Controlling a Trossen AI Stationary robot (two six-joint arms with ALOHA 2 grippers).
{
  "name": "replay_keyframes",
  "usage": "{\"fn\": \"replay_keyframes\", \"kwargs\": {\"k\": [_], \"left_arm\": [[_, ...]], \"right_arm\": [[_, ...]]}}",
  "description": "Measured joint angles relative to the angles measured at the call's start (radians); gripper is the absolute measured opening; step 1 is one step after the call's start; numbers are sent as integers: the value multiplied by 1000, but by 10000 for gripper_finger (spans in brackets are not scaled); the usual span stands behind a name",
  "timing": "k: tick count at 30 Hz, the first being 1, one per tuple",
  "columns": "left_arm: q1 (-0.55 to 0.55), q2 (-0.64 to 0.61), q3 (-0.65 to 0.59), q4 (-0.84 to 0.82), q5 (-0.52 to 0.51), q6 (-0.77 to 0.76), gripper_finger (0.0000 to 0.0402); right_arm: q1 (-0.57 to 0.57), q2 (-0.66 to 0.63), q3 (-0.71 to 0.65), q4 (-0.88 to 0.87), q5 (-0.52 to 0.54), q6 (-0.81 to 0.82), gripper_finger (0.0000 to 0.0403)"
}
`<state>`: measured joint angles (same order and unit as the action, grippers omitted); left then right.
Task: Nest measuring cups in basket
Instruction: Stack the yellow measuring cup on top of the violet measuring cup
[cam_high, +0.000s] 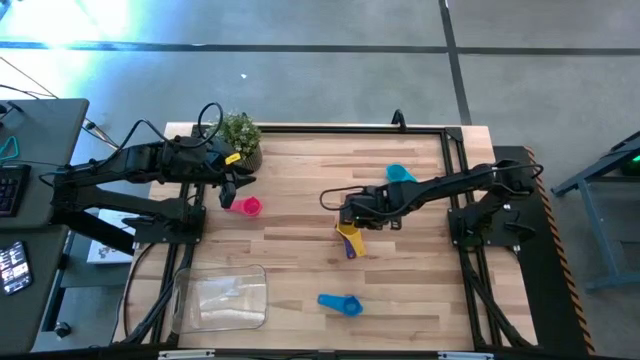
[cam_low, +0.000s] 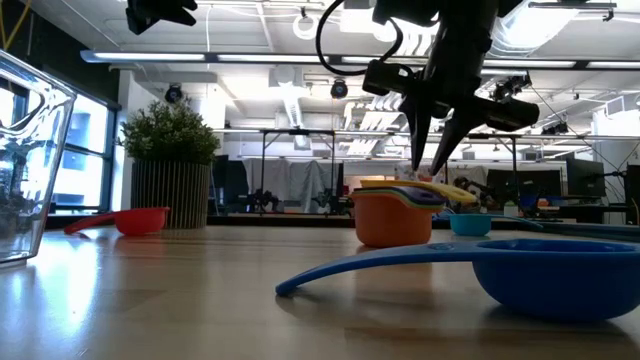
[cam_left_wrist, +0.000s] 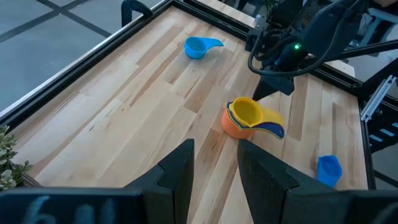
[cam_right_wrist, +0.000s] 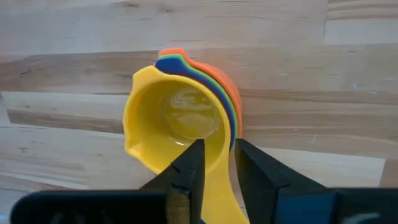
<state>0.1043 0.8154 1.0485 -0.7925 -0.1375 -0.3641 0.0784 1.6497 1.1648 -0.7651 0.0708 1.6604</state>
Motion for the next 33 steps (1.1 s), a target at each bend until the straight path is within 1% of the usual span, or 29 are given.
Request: {"fn": "replay_keyframes", "kwargs": {"k": [3, 8, 15, 18, 24, 33], "left_arm": [[0, 0, 0, 0, 0, -1, 115], [0, 0, 0, 0, 0, 0, 115], [0, 0, 0, 0, 0, -1, 115], [0, 0, 0, 0, 0, -1, 115], [0, 0, 0, 0, 0, -27, 115], [0, 0, 0, 0, 0, -27, 115]], "right_arm": [[0, 0, 0, 2, -22, 1, 90], [8, 0, 0, -58, -25, 1, 89], [48, 2, 0, -92, -46, 4, 87], [71, 27, -1, -91, -44, 18, 87], [108, 87, -2, -29, -19, 68, 87], [114, 101, -1, 47, -22, 70, 87]]}}
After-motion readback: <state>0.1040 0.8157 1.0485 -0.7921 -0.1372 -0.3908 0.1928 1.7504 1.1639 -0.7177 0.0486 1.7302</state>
